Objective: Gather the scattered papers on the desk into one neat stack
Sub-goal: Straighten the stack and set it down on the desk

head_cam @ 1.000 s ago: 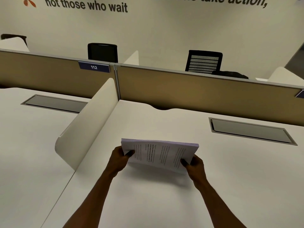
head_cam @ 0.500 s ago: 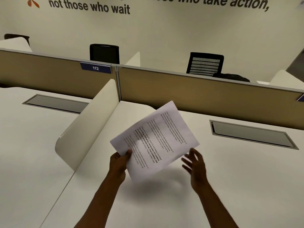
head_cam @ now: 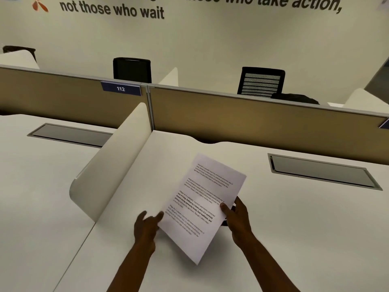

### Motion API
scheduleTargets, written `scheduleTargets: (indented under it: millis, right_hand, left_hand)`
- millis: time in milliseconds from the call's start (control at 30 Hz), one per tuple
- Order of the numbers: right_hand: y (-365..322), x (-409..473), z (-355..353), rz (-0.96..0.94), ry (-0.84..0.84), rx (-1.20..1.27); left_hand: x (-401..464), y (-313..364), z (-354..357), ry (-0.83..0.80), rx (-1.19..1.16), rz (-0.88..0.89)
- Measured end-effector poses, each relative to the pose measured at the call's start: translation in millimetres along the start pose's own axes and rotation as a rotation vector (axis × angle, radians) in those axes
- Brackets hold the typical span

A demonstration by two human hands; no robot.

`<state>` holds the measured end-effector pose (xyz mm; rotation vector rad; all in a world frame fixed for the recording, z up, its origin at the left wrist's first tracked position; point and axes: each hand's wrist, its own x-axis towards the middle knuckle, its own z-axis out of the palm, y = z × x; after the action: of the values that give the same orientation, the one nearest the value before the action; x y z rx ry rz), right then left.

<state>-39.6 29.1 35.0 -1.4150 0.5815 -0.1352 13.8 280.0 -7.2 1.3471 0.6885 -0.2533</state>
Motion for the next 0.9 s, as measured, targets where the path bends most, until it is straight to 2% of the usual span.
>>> scheduleTargets:
  millis: [100, 200, 300, 433, 667, 900]
  right_hand:
    - [-2, 5, 0, -0.005, -0.047, -0.054]
    - [-7, 13, 4, -0.014, -0.092, -0.091]
    - [-18, 21, 11, -0.053, -0.142, -0.119]
    - [-32, 30, 18, -0.157, -0.176, -0.185]
    - [-43, 39, 24, -0.349, -0.166, -0.32]
    - [-32, 37, 23, -0.493, -0.078, -0.499]
  left_hand:
    - [2, 24, 0, 0.071, 0.297, 0.199]
    - [7, 52, 11, -0.081, 0.458, 0.361]
    - [14, 77, 24, -0.202, 0.56, 0.414]
    - [18, 100, 40, -0.273, 0.511, 0.45]
    - [11, 97, 51, -0.106, 0.366, 0.556]
    - [0, 78, 51, -0.126, 0.294, 0.649]
